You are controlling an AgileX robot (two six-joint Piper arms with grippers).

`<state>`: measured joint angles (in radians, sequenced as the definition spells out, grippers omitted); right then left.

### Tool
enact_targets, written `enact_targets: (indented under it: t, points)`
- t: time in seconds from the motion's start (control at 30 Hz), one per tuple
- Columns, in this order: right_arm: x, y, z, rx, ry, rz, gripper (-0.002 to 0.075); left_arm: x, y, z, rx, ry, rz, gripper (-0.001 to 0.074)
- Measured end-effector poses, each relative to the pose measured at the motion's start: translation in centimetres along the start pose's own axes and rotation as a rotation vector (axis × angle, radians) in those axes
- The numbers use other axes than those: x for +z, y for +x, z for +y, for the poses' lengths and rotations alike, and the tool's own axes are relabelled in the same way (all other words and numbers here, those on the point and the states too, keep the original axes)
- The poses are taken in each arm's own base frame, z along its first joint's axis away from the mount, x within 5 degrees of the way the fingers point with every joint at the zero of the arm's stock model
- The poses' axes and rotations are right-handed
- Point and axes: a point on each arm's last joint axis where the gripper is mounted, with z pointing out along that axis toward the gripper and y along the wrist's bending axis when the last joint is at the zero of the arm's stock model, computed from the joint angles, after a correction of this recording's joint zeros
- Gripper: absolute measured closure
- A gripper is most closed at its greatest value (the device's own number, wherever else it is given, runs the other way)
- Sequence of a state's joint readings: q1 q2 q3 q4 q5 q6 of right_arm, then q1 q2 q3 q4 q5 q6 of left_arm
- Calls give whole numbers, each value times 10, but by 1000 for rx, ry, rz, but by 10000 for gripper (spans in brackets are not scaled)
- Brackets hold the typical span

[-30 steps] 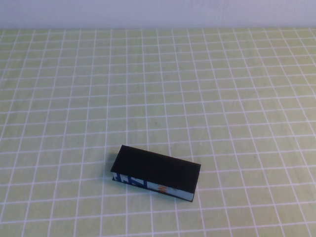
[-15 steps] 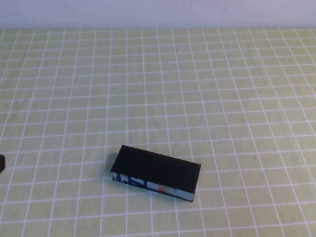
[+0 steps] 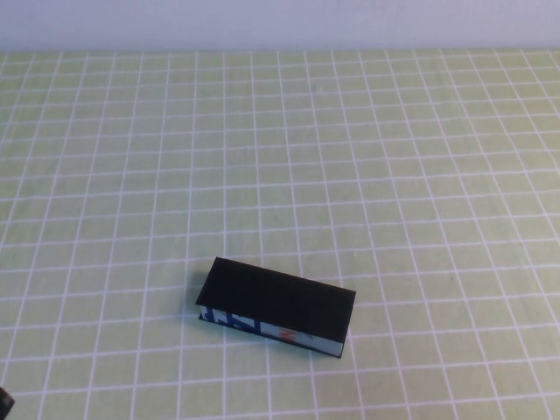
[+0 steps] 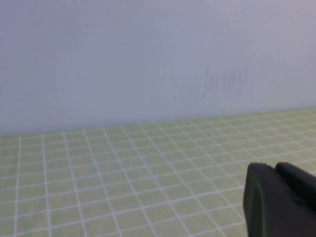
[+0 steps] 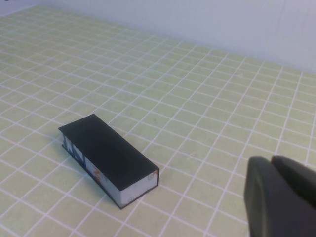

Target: Return glasses to glasses case

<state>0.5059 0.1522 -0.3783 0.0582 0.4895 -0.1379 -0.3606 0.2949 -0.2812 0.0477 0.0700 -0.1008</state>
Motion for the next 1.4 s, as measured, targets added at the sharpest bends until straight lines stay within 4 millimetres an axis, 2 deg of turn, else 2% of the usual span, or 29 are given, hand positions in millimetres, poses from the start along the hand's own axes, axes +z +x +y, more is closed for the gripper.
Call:
enact_targets:
  t: [0.3, 0.57, 0.63, 0.83, 1.4]
  points:
    - [0, 0, 1, 11, -6, -1, 743, -25, 35, 10, 23, -130, 14, 739]
    - [0, 0, 1, 14, -8, 1, 743, -26, 87, 13, -70, -140, 92, 739]
    - [0, 0, 1, 14, -8, 1, 743, -25, 95, 13, -86, -148, 127, 739]
    - [0, 0, 1, 18, -10, 1, 743, -29, 108, 16, -121, -196, 269, 739]
    - [0, 0, 1, 20, -11, 1, 743, -29, 108, 16, -123, -197, 268, 739]
